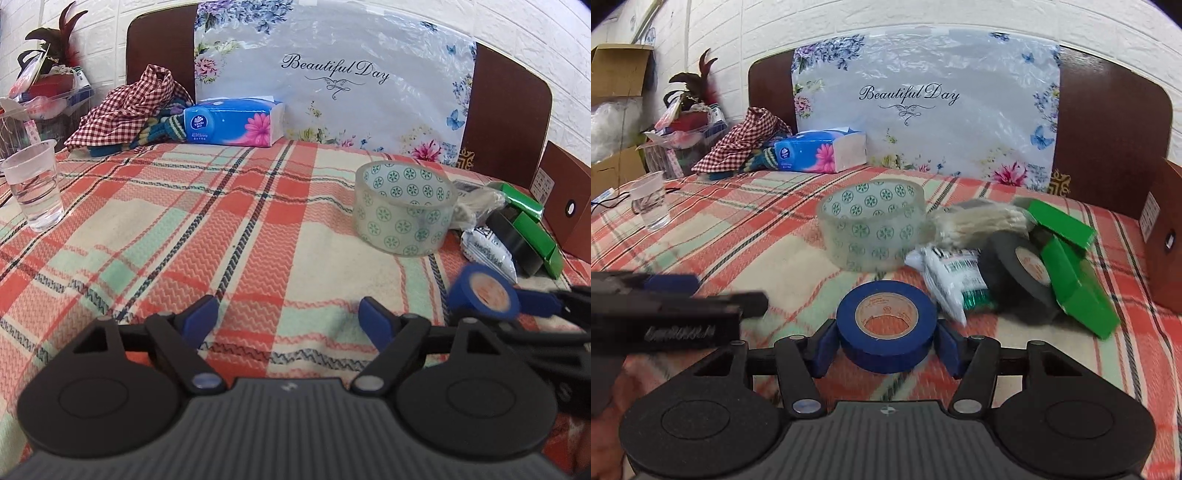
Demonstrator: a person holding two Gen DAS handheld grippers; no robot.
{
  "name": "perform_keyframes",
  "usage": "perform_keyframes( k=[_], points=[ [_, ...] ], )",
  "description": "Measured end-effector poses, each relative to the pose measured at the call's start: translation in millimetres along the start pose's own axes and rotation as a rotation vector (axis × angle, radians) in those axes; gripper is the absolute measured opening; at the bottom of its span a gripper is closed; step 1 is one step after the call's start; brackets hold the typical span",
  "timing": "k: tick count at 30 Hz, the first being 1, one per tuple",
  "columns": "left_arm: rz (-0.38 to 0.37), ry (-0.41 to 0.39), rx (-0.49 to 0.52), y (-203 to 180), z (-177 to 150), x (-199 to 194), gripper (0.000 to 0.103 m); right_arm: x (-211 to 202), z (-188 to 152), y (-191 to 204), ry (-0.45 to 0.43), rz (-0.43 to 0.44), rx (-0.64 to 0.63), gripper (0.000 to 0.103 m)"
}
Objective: Organize objects
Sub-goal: 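Move the left gripper back over the table toward the blue tape roll, then grasp the blue tape roll by its rim with the left gripper, then carry the blue tape roll into the brown box and release it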
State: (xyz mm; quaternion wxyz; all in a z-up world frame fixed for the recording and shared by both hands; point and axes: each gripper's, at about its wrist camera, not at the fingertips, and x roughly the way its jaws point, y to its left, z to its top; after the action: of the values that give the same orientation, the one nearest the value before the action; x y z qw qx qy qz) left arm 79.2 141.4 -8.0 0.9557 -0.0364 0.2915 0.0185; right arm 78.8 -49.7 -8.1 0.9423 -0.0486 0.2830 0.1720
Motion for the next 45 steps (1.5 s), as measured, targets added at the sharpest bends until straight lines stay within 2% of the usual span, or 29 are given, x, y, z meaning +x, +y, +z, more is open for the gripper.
perform_keyframes(
  k=[4,6,10,13,16,19,21,24,27,29,31,33,34,36,38,40,42,45],
  points=[
    [0.009,0.001,0.014,-1.7,-0.1,0.1,0.085,-40.3,-27.0,-16.3,0.002,-0.023,0.006,0.055],
    [0.016,0.002,0.023,-2.9,-0.2,-0.1,0.085,-60.3,-40.3,-35.0,0.001,-0.079,0.042,0.055],
    [0.039,0.002,0.042,-8.2,-2.2,-3.5,0.086,-93.0,-61.6,-87.4,-0.005,-0.248,0.196,0.055],
    [0.080,0.026,0.059,-21.4,-1.9,-13.8,0.083,-115.1,-74.5,-114.4,-0.018,-0.249,0.293,0.058],
    [-0.125,0.092,0.005,-46.6,3.5,-34.7,0.070,-130.0,-87.0,-117.6,-0.034,-0.228,0.281,0.063],
    [-0.319,0.138,0.087,-103.3,8.6,-57.2,0.064,-132.8,-88.7,-116.6,-0.033,-0.223,0.270,0.063],
    [-0.417,0.177,0.162,-142.6,8.9,-64.5,0.061,-130.9,-86.6,-117.3,-0.025,-0.220,0.270,0.064],
    [-0.474,0.255,0.211,-186.0,7.8,-60.3,0.058,-127.3,-81.5,-118.7,-0.010,-0.207,0.244,0.066],
    [-0.535,0.384,0.191,-209.7,5.9,-41.3,0.043,-121.4,-76.8,-123.0,0.009,-0.195,0.200,0.067],
    [-0.527,0.417,0.207,-222.9,-1.2,-34.6,0.030,-116.3,-75.2,-125.6,0.021,-0.171,0.178,0.071],
    [-0.521,0.433,0.196,-226.7,-6.5,-26.4,0.023,-112.0,-73.6,-123.6,0.025,-0.142,0.132,0.058],
    [-0.511,0.441,0.175,-227.1,-0.9,-23.9,0.023,-110.8,-72.0,-122.9,0.012,-0.145,0.111,0.057],
    [-0.503,0.435,0.177,-229.6,4.3,-27.1,0.023,-112.8,-71.1,-125.2,-0.008,-0.138,0.120,0.057],
    [-0.522,0.362,0.219,-243.2,24.0,-41.0,0.023,-125.0,-67.6,-129.6,-0.105,-0.164,0.116,0.057],
    [-0.558,0.273,0.262,-264.4,47.8,-53.0,0.022,-138.4,-56.7,-137.1,-0.223,-0.243,0.081,0.057],
    [-0.596,0.204,0.287,-290.8,72.3,-56.3,0.022,-147.4,-41.1,-156.8,-0.315,-0.309,0.099,0.057],
    [-0.632,0.159,0.316,-319.7,93.6,-51.9,0.022,-151.3,-26.2,-183.4,-0.378,-0.363,0.128,0.057],
    [-0.659,0.124,0.332,-358.6,117.0,-35.1,0.022,-146.9,-6.2,-224.9,-0.414,-0.424,0.166,0.057]
  ],
)
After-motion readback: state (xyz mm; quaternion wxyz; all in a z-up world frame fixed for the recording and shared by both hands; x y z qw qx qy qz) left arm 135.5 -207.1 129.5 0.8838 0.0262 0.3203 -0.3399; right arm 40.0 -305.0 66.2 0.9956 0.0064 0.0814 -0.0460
